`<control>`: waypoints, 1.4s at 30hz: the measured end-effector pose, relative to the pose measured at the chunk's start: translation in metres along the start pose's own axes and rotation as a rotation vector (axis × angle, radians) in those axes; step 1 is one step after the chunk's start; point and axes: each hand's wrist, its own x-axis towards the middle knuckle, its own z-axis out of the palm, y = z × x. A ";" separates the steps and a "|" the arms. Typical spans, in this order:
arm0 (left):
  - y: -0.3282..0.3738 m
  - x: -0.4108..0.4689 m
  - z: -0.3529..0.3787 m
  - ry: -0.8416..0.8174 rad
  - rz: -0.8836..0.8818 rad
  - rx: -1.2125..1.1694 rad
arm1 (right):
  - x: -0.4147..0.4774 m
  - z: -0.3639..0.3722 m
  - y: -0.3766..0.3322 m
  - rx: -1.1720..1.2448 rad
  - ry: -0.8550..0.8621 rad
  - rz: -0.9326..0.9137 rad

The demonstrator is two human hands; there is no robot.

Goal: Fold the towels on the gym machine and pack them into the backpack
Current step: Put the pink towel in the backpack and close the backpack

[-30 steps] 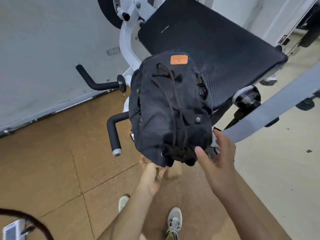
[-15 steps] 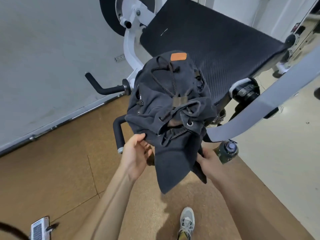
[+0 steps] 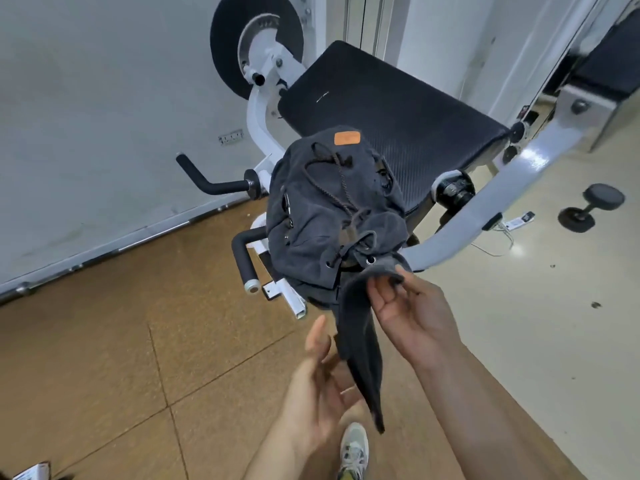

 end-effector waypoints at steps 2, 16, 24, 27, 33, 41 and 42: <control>0.024 -0.011 -0.004 -0.065 0.044 -0.086 | -0.005 0.011 0.001 0.030 0.005 -0.040; 0.120 -0.014 0.041 0.071 0.640 1.109 | 0.004 0.038 -0.072 -0.138 0.095 -0.261; 0.189 0.074 0.112 0.441 0.968 1.721 | 0.084 0.087 -0.127 -1.673 0.144 -1.053; 0.184 0.103 0.118 0.284 0.905 1.320 | 0.100 0.121 -0.087 -2.047 -0.355 -1.197; 0.182 0.122 0.101 0.261 0.612 1.000 | 0.152 0.124 -0.044 -2.240 -0.750 -0.742; 0.187 0.146 0.038 0.662 0.452 0.830 | 0.185 0.115 -0.032 -2.471 -0.700 -0.583; 0.181 0.151 0.034 0.627 0.402 0.881 | 0.184 0.115 -0.030 -2.471 -0.680 -0.604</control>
